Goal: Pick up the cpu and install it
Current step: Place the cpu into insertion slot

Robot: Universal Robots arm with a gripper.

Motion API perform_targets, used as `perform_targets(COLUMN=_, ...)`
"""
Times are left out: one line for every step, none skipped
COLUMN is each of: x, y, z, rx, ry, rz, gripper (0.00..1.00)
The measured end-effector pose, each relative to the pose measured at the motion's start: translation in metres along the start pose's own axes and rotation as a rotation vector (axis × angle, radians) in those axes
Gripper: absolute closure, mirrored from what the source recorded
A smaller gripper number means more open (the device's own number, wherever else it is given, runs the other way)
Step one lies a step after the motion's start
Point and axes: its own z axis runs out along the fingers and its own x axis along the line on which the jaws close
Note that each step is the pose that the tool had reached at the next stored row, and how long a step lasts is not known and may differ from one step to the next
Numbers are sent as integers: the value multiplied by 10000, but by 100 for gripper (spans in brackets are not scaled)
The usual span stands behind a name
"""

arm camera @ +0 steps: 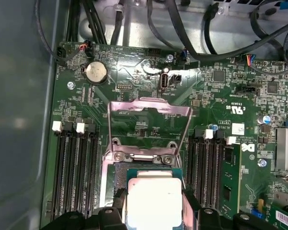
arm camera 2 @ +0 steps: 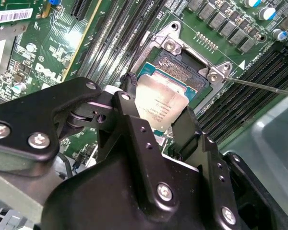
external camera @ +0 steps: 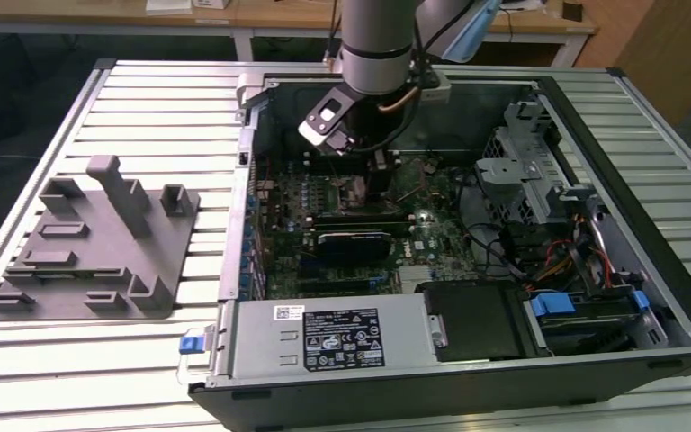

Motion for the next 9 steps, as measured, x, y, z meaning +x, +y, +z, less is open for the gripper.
perform_targets(x=2, y=-2, z=4, rx=0, ry=0, rz=0, gripper=46)
perform_targets(x=4, y=-3, z=8, rx=1, ry=0, rz=1, gripper=46)
perform_targets(x=6, y=-5, z=13, rx=1, ry=0, rz=1, gripper=46)
perform_targets(x=8, y=-8, z=18, rx=1, ry=-1, rz=1, gripper=46)
perform_targets(x=10, y=-10, z=20, rx=1, ry=-1, rz=1, gripper=46)
perform_targets(x=13, y=-12, z=23, rx=2, ry=-2, rz=5, gripper=46)
perform_targets(x=16, y=-14, z=26, rx=2, ry=-2, rz=18, gripper=46)
perform_targets(x=19, y=-14, z=30, rx=3, ry=-3, rz=51, gripper=46)
perform_targets(x=21, y=-14, z=36, rx=7, ry=-6, rz=132, gripper=46)
